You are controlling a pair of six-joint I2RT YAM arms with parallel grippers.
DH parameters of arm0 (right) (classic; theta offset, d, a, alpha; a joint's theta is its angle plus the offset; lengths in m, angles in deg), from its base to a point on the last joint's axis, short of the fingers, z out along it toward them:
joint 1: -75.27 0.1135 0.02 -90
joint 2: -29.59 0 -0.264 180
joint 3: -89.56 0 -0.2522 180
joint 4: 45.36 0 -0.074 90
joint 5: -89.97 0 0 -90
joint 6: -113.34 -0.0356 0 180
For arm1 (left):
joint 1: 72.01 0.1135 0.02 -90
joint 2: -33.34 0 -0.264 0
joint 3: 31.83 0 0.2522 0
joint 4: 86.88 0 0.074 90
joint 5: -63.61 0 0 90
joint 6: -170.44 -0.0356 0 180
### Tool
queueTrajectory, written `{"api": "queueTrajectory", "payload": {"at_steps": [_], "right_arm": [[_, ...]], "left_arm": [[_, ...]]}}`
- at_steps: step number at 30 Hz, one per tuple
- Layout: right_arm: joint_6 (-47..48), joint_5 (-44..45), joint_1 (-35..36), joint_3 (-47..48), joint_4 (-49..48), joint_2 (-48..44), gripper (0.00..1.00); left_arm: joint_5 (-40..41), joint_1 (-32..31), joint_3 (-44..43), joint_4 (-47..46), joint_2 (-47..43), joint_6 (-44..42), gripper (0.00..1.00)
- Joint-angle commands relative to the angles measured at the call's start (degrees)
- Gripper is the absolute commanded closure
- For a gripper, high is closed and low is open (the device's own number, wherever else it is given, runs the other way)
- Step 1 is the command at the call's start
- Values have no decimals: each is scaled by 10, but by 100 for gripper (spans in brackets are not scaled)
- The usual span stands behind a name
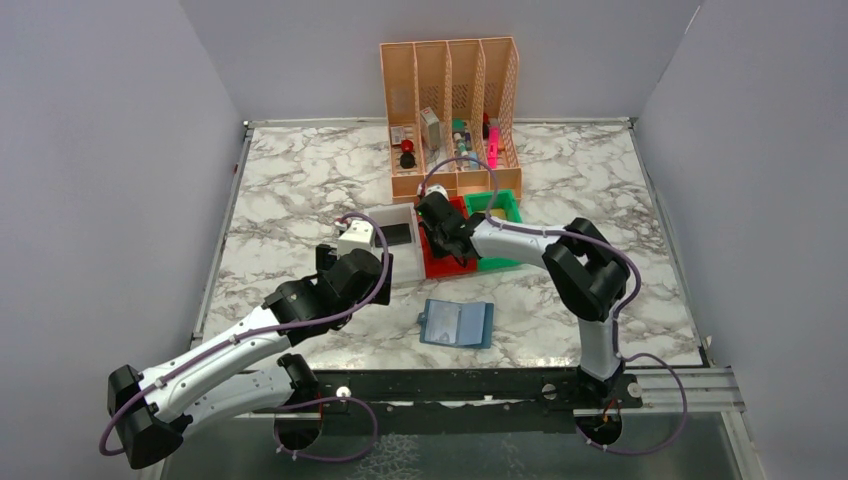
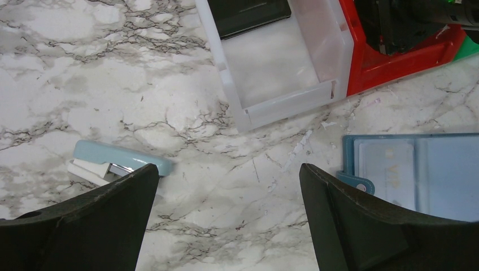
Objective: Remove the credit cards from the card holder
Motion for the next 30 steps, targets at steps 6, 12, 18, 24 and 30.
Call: {"api": "queueTrajectory", "payload": {"at_steps": [6, 12, 18, 24, 30], "right_arm": [[-16, 58, -8, 32, -5, 49, 89], [6, 76, -8, 43, -4, 54, 89], [32, 93, -8, 42, 1, 53, 89], [38, 4, -8, 3, -22, -22, 84], [27, -40, -8, -41, -14, -128, 77]], "left_arm": [[-10, 3, -10, -1, 0, -9, 1], [-9, 3, -9, -2, 1, -9, 1], [-10, 3, -10, -2, 5, -8, 1], [-10, 3, -10, -2, 8, -8, 1], [-10, 3, -10, -2, 10, -7, 1]]}}
